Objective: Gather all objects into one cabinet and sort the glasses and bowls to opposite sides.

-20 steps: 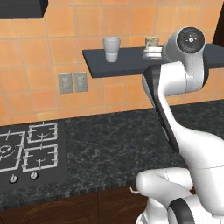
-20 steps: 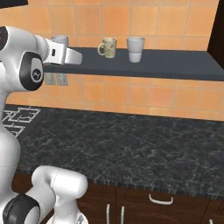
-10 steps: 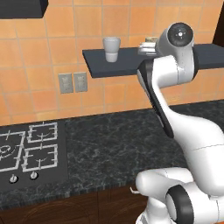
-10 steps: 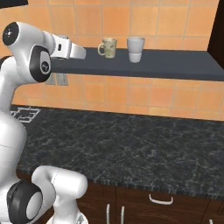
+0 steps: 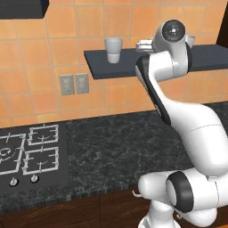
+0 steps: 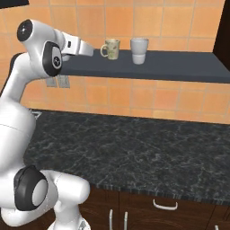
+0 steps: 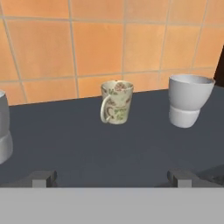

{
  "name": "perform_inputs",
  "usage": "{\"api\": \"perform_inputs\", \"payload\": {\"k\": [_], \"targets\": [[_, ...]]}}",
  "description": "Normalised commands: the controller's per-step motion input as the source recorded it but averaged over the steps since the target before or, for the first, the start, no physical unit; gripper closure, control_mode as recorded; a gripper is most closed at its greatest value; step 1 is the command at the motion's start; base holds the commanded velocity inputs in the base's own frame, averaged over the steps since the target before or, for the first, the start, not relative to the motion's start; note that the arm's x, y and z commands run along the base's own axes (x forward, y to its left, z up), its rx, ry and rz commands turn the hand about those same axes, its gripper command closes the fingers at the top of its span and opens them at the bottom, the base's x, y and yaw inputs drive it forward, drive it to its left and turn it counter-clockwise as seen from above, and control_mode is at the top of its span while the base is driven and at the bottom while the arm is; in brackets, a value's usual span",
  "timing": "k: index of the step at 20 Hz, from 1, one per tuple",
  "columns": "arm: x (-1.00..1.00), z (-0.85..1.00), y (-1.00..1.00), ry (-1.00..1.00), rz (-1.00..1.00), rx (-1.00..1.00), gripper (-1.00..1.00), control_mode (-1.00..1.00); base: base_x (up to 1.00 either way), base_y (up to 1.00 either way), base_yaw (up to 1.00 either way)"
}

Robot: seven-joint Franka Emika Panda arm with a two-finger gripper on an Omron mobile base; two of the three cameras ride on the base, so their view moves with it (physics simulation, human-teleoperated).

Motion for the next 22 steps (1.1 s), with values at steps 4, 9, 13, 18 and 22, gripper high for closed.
{"api": "perform_inputs", "payload": {"k": [4,9,13,18,22], "targets": [[0.54,0.01,0.0,0.04,0.0,0.0,-1.0,-1.0,0.0,0.0,0.0],[0.42,0.0,-0.07,0.04,-0.02,0.06,-1.0,-1.0,0.0,0.0,0.0],[0.24,0.0,-0.16,0.0,-0.1,0.09,-1.0,-1.0,0.0,0.0,0.0],[0.32,-0.12,-0.08,0.0,-0.07,0.07,-1.0,-1.0,0.0,0.0,0.0],[0.38,-0.16,-0.05,0.0,0.0,0.05,-1.0,-1.0,0.0,0.0,0.0]]}}
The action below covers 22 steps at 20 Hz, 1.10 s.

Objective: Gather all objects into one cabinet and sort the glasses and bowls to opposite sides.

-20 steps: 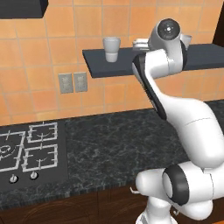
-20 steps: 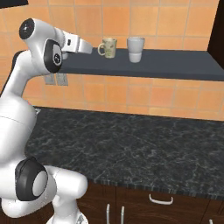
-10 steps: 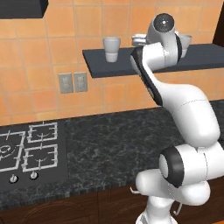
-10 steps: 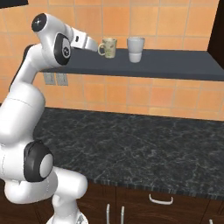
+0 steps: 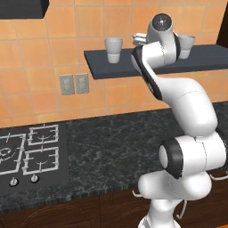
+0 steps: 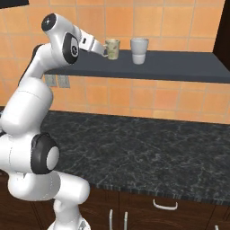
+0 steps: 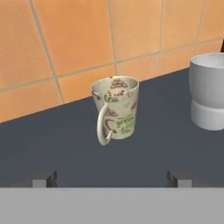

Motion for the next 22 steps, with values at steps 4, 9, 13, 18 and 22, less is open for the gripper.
{"api": "perform_inputs", "payload": {"k": [4,9,13,18,22], "targets": [[0.35,-0.08,-0.07,0.0,0.0,0.07,-1.0,-1.0,0.0,0.0,0.0],[0.39,-0.04,-0.04,0.0,0.0,0.05,-1.0,-1.0,0.0,0.0,0.0],[0.32,0.0,-0.04,0.0,0.0,0.03,-1.0,-1.0,0.0,0.0,0.0],[0.25,0.0,-0.1,0.0,0.0,0.02,-1.0,-1.0,0.0,0.0,0.0],[0.19,0.0,-0.18,0.0,-0.04,0.01,-1.0,-1.0,0.0,0.0,0.0]]}}
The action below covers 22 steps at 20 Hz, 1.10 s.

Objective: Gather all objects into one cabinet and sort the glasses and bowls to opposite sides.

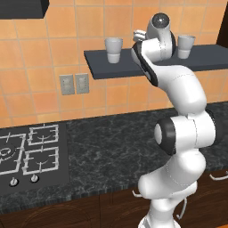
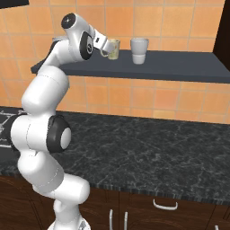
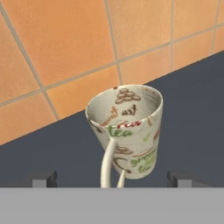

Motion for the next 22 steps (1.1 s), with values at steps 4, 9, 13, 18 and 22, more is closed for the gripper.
{"api": "perform_inputs", "payload": {"k": [4,9,13,18,22], "targets": [[0.14,-0.01,-0.11,0.0,-0.01,0.01,-1.0,-1.0,0.0,0.0,0.0],[0.02,-0.01,0.0,0.0,0.0,0.0,-1.0,-1.0,0.0,0.0,0.0],[0.01,-0.15,0.0,0.0,0.0,0.0,-1.0,-1.0,0.0,0.0,0.0],[0.1,-0.13,0.0,0.0,-0.01,0.0,-1.0,-1.0,0.0,0.0,0.0],[0.17,-0.03,0.0,0.0,-0.02,0.0,-1.0,-1.0,0.0,0.0,0.0]]}}
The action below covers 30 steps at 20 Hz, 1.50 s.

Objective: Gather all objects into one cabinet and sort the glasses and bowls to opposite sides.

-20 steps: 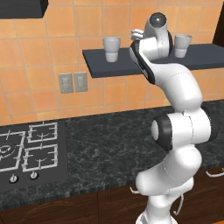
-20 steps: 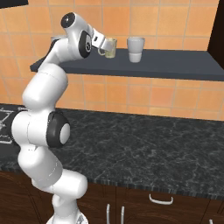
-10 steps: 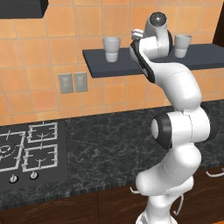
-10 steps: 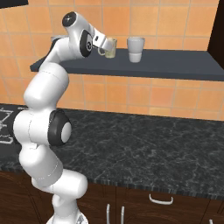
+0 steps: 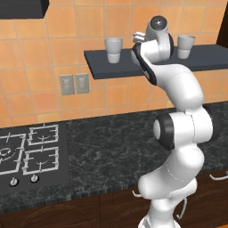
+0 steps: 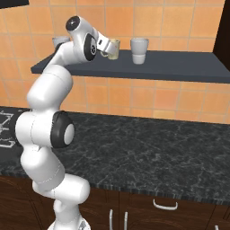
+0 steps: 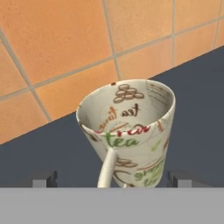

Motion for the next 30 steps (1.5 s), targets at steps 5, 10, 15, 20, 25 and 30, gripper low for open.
{"api": "perform_inputs", "payload": {"k": [5,10,15,20,25,30], "targets": [[0.01,-0.03,0.0,0.0,0.0,0.0,-1.0,-1.0,0.0,0.0,0.0],[0.0,0.0,0.0,0.0,0.0,0.0,1.0,-1.0,0.0,0.0,0.0],[0.0,0.0,0.0,0.0,0.0,0.0,1.0,-1.0,0.0,0.0,0.0],[0.0,0.0,0.0,0.0,0.0,0.0,1.0,-1.0,0.0,0.0,0.0],[-0.09,0.24,-0.01,-0.01,0.0,0.0,1.0,-1.0,0.0,0.0,0.0],[-0.24,0.37,0.0,-0.03,0.0,0.0,1.0,-1.0,0.0,0.0,0.0]]}}
